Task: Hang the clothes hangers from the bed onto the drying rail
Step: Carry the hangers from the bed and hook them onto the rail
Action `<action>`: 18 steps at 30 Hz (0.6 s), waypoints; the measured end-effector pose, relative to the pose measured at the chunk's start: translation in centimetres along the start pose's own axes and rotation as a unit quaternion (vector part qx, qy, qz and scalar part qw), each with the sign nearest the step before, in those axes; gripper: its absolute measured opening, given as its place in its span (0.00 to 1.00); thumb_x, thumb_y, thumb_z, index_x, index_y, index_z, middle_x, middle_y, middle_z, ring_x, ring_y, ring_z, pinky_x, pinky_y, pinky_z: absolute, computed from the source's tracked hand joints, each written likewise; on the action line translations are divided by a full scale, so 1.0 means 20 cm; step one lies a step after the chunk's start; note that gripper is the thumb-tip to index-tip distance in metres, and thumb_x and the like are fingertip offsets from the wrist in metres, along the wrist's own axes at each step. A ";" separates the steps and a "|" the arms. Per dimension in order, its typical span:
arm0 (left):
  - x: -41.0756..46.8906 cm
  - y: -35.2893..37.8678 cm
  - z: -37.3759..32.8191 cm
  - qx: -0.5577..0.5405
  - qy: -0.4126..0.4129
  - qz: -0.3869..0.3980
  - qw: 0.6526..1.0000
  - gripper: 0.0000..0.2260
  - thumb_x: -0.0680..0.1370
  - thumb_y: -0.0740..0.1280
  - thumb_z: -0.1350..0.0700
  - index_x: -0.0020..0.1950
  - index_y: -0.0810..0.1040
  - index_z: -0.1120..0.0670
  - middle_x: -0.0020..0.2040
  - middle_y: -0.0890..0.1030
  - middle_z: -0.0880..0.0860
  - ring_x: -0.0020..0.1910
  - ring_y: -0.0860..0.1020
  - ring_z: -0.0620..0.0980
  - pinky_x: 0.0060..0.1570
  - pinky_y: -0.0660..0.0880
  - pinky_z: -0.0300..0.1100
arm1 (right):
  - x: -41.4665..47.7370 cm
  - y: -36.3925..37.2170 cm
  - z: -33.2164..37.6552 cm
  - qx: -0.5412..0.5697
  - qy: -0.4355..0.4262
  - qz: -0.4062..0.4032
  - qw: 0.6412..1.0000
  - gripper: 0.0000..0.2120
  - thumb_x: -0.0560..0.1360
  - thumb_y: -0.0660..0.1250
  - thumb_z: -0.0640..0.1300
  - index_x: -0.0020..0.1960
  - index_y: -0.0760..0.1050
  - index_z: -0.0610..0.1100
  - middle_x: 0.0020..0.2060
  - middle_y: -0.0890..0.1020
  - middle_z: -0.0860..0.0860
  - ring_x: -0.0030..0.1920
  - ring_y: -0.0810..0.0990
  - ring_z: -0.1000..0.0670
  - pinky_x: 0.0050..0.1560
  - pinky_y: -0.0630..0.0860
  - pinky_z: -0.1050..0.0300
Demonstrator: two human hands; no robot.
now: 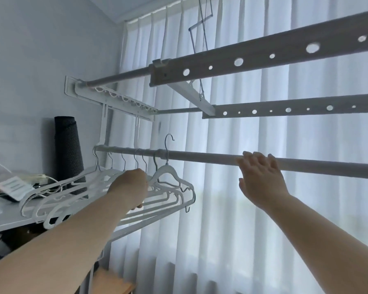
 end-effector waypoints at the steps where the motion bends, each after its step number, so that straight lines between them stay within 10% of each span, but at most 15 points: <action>1: 0.02 0.02 -0.01 0.006 0.001 0.001 1.000 0.10 0.76 0.53 0.65 0.43 0.73 0.61 0.42 0.83 0.61 0.39 0.83 0.57 0.42 0.80 0.49 | 0.01 0.01 0.00 -0.003 -0.007 -0.006 1.000 0.22 0.79 0.53 0.42 0.71 0.54 0.43 0.74 0.55 0.49 0.73 0.53 0.46 0.73 0.45 0.48; 6: 0.07 0.11 -0.07 0.013 -0.003 0.023 1.000 0.10 0.78 0.52 0.65 0.43 0.73 0.60 0.44 0.83 0.62 0.41 0.83 0.59 0.41 0.80 0.48 | 0.02 0.06 -0.01 -0.011 -0.033 -0.030 0.999 0.25 0.75 0.62 0.41 0.70 0.60 0.41 0.71 0.62 0.43 0.71 0.60 0.42 0.73 0.51 0.44; 9: 0.08 0.17 -0.07 0.018 -0.014 0.035 0.999 0.12 0.77 0.51 0.66 0.49 0.74 0.62 0.45 0.83 0.64 0.36 0.81 0.58 0.39 0.79 0.47 | 0.03 0.11 -0.03 -0.033 -0.055 -0.127 0.990 0.29 0.49 0.80 0.38 0.49 0.79 0.39 0.48 0.83 0.41 0.48 0.82 0.39 0.52 0.76 0.40; 18: 0.06 0.24 -0.03 0.053 -0.037 0.018 0.998 0.13 0.77 0.52 0.65 0.53 0.74 0.59 0.47 0.83 0.60 0.39 0.81 0.56 0.41 0.79 0.45 | 0.00 0.15 -0.05 -0.026 -0.075 -0.169 0.982 0.30 0.43 0.81 0.39 0.45 0.81 0.41 0.45 0.84 0.43 0.46 0.84 0.40 0.47 0.77 0.38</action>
Point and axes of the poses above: each hand's wrist, its own x-axis towards the middle knuckle, its own y-axis out of the palm, z = x × y, the point moved 2 cm from there along x, towards the middle knuckle
